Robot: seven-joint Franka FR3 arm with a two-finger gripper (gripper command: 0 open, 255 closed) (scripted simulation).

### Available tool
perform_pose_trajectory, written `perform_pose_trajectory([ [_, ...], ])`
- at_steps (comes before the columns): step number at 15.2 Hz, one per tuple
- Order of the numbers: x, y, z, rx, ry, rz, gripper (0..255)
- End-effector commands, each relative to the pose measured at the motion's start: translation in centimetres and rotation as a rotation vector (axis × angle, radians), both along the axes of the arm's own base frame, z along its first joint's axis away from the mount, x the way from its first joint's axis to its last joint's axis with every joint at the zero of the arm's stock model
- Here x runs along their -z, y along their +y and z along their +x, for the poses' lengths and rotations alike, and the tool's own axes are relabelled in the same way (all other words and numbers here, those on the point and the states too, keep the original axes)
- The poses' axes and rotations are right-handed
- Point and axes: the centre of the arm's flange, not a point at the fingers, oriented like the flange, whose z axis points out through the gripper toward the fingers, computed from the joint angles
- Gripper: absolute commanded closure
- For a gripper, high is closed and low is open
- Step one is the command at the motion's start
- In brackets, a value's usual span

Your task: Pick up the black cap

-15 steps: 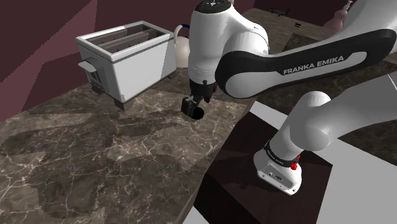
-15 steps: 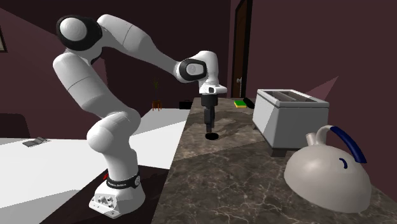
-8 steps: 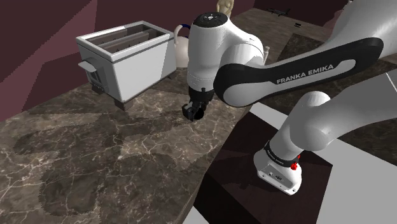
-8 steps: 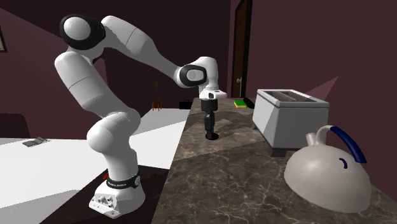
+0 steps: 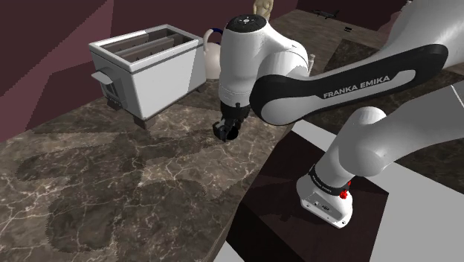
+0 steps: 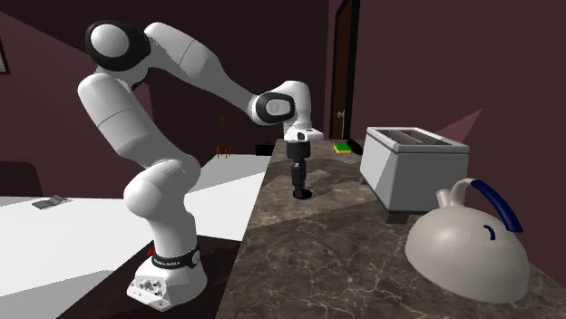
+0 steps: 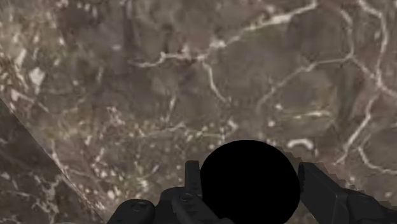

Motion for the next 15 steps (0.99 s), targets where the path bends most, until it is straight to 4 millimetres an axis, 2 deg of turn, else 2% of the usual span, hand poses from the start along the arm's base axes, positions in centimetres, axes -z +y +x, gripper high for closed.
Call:
perform_pose_trajectory([
  [1, -0.4, 0.0, 0.0, 0.000, 0.003, -0.001, 255],
  [15, -7.8, 0.0, 0.0, 0.000, 0.003, -0.001, 255],
])
